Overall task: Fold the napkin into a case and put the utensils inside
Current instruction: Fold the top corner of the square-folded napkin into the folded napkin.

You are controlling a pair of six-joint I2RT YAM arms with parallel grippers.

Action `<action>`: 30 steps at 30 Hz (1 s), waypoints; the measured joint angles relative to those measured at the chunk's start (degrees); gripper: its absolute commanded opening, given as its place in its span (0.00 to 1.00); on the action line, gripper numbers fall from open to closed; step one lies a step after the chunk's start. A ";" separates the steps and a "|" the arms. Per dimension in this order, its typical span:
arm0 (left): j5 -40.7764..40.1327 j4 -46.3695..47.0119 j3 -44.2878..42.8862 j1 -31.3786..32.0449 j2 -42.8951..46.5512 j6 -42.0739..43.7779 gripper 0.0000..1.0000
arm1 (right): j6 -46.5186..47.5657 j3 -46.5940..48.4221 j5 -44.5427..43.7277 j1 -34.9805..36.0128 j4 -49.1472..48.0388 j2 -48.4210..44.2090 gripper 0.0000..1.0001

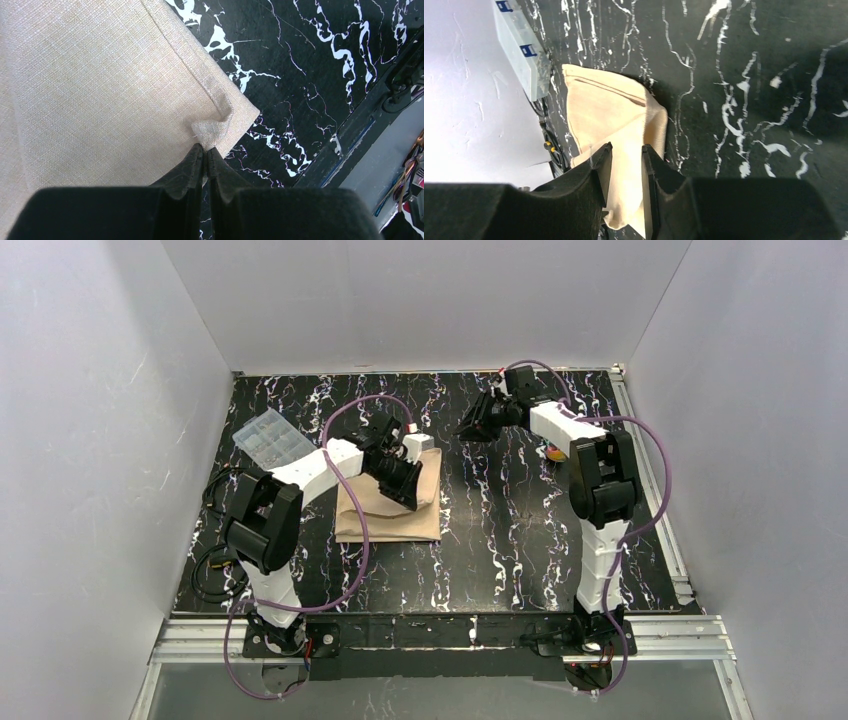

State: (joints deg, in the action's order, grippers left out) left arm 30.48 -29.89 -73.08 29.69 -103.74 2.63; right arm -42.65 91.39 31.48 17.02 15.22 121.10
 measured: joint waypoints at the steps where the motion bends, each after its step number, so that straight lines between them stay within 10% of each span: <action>1: 0.00 0.00 0.13 0.13 0.00 0.15 0.04 | -0.13 0.55 0.07 0.15 -0.22 0.02 0.35; 10: -0.04 -0.11 1.70 1.33 0.04 1.05 0.11 | -1.64 7.96 0.92 6.36 -0.50 6.25 0.31; 18: -1.36 -0.15 2.14 1.57 0.04 1.25 0.58 | -1.86 7.91 1.20 6.62 0.87 11.69 0.30; 30: 0.85 -10.14 -1.01 -2.75 6.67 3.56 0.55 | 1.36 10.14 1.03 6.25 2.97 10.60 0.40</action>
State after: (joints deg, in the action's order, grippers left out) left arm 31.33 -40.03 -74.08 26.94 -97.08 6.20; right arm -41.30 101.54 32.51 23.27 18.20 131.70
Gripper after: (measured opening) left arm 0.580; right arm 0.357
